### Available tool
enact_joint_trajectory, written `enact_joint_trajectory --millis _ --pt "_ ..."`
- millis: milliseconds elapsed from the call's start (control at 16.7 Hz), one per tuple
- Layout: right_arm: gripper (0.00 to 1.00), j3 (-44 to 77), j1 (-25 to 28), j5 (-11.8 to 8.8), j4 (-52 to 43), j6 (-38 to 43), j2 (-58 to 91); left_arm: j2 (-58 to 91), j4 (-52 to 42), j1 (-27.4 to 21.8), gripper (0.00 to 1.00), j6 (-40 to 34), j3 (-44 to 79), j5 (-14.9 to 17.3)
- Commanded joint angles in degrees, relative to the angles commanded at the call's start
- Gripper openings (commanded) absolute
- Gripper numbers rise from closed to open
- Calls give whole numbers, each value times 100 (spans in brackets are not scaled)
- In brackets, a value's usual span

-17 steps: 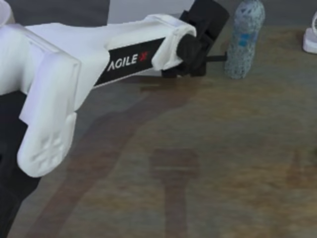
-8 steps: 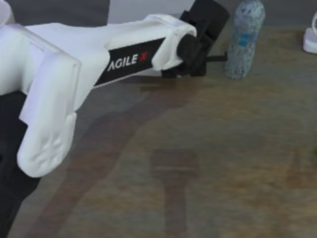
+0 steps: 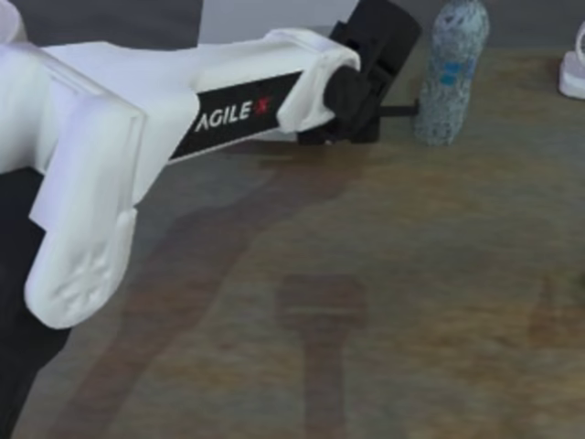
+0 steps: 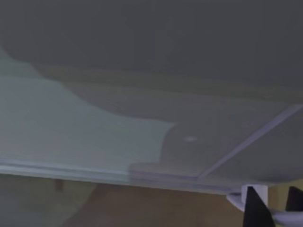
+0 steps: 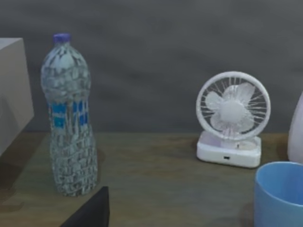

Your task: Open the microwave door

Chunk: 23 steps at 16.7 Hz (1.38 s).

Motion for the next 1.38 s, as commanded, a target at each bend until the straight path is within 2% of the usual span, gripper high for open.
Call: enact_joint_trajectory --millis 240,1380 --pt "100 0 0 0 0 0 0 -223 228 38 0 179 -319 116" --pt "100 0 0 0 0 0 0 -224 229 39 0 180 -320 116"
